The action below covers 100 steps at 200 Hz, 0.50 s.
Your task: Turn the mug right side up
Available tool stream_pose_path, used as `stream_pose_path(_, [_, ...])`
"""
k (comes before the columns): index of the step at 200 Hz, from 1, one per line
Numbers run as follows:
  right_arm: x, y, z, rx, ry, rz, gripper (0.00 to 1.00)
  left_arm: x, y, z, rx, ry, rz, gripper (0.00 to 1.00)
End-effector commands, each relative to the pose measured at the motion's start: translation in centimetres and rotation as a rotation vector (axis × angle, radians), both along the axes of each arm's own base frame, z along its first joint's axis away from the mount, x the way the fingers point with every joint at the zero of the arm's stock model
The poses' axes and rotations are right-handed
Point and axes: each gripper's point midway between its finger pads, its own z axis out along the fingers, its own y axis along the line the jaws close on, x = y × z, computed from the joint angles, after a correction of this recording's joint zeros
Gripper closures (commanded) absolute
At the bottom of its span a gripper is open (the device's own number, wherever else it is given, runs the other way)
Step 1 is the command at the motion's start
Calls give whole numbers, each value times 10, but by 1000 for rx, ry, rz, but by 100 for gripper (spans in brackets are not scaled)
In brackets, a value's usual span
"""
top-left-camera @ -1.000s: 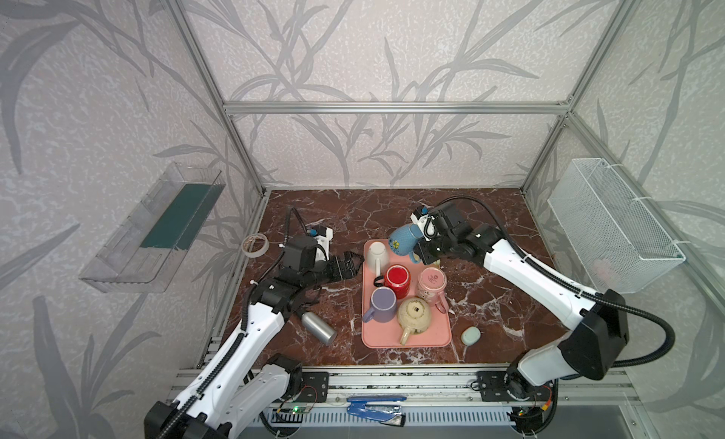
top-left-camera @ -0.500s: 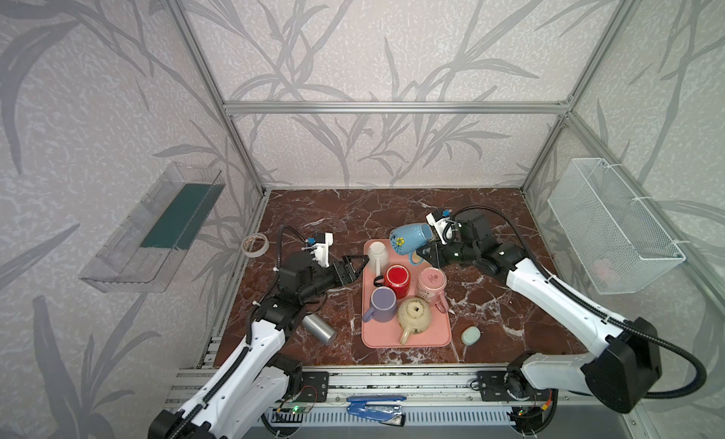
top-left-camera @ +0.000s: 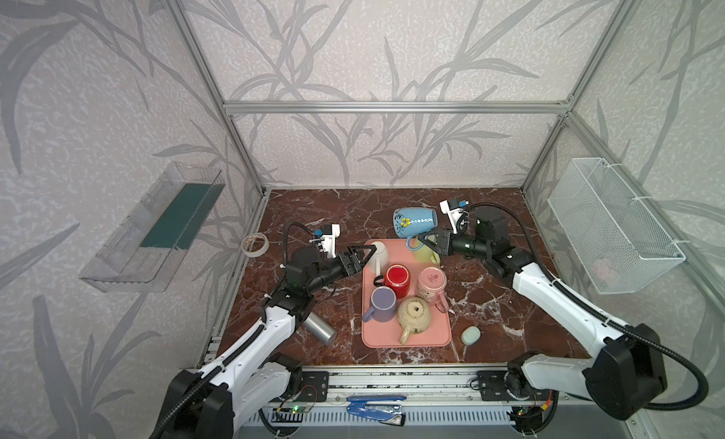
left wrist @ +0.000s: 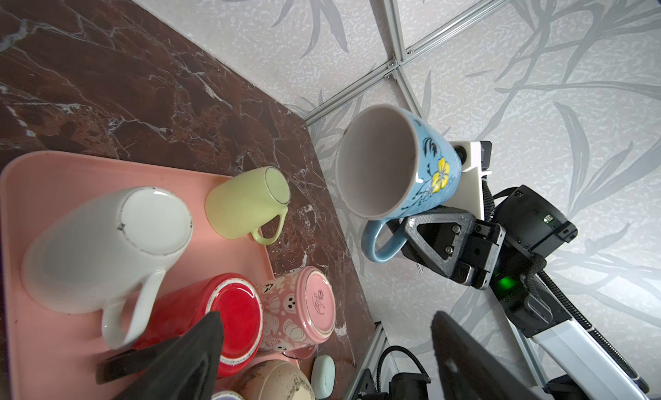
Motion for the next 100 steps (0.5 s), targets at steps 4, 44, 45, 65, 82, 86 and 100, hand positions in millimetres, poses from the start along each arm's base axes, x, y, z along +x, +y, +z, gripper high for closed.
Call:
stream_pose_path(4, [-3, 8, 51, 140, -157, 71, 100, 5, -14, 36, -71, -75, -56, 10])
stream_pose_path(44, [6, 10, 60, 220, -138, 80, 100, 12, -27, 48, -98, -93, -95, 17])
stream_pose_path(45, [6, 10, 61, 221, -139, 82, 100, 12, -27, 49, -98, -94, -95, 17])
stream_pose_path(65, [9, 12, 64, 239, -138, 92, 100, 13, -31, 51, -98, -98, -111, 20])
stream_pose_path(82, [11, 13, 65, 245, -142, 99, 100, 13, -35, 53, -96, -108, -129, 22])
stream_pose_path(86, [11, 14, 66, 247, -141, 101, 100, 14, -36, 53, -97, -108, -131, 23])
stream_pose_path(100, [12, 15, 67, 261, -137, 113, 100, 14, -39, 55, -102, -108, -146, 25])
